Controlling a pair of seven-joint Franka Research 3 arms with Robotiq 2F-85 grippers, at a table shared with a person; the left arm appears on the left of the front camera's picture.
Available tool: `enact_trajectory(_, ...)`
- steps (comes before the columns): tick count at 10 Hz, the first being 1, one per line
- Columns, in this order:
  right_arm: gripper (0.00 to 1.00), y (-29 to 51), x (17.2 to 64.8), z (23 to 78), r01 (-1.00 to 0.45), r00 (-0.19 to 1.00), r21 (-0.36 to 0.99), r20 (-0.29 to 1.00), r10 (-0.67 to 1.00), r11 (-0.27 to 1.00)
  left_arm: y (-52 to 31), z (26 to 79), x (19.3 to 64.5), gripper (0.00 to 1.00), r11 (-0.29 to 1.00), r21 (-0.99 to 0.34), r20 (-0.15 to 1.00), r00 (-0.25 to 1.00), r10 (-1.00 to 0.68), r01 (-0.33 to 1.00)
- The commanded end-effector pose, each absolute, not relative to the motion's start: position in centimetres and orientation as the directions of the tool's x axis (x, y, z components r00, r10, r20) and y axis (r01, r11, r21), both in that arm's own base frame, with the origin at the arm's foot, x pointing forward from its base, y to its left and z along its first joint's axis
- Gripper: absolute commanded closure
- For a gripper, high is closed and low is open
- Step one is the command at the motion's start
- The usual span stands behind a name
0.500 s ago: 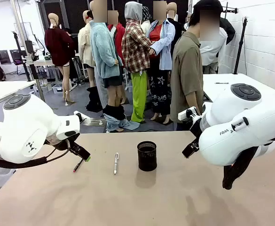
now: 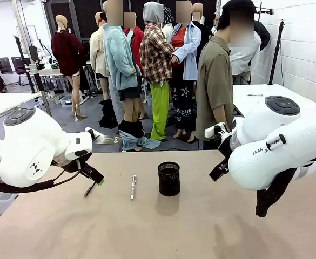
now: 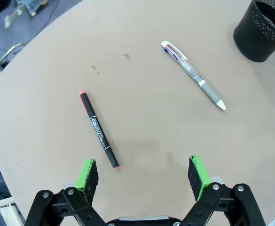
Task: Place the pens into the pen holder.
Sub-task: Pick up a writing instrument from the table and place it into the Pen holder.
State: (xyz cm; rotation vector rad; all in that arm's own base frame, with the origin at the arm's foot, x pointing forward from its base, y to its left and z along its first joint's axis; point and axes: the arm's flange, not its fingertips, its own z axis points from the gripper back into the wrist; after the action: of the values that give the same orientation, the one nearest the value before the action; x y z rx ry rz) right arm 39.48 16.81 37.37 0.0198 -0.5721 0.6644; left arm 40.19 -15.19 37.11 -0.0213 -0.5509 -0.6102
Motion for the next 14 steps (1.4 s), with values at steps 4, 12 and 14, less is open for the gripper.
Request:
enact_trajectory(4, 0.00, 16.8, 39.5, 37.4, -0.588, 0.640, -0.160, 0.508, 0.577, 0.793, -15.1, 37.1, 40.2, 0.00, 0.825, 0.139, 0.497, 0.682, -0.536, 0.547)
enact_trajectory(12, 0.00, 6.4, 51.2, 35.5, -0.323, 0.929, -0.053, 0.172, 0.327, 0.945, -15.1, 37.1, 40.2, 0.00, 0.825, 0.139, 0.497, 0.682, -0.536, 0.547)
enact_trajectory(14, 0.00, 4.6, 53.6, 33.8, -0.272, 0.957, -0.024, 0.101, 0.273, 0.962, -15.1, 37.1, 40.2, 0.00, 0.825, 0.139, 0.497, 0.682, -0.536, 0.547)
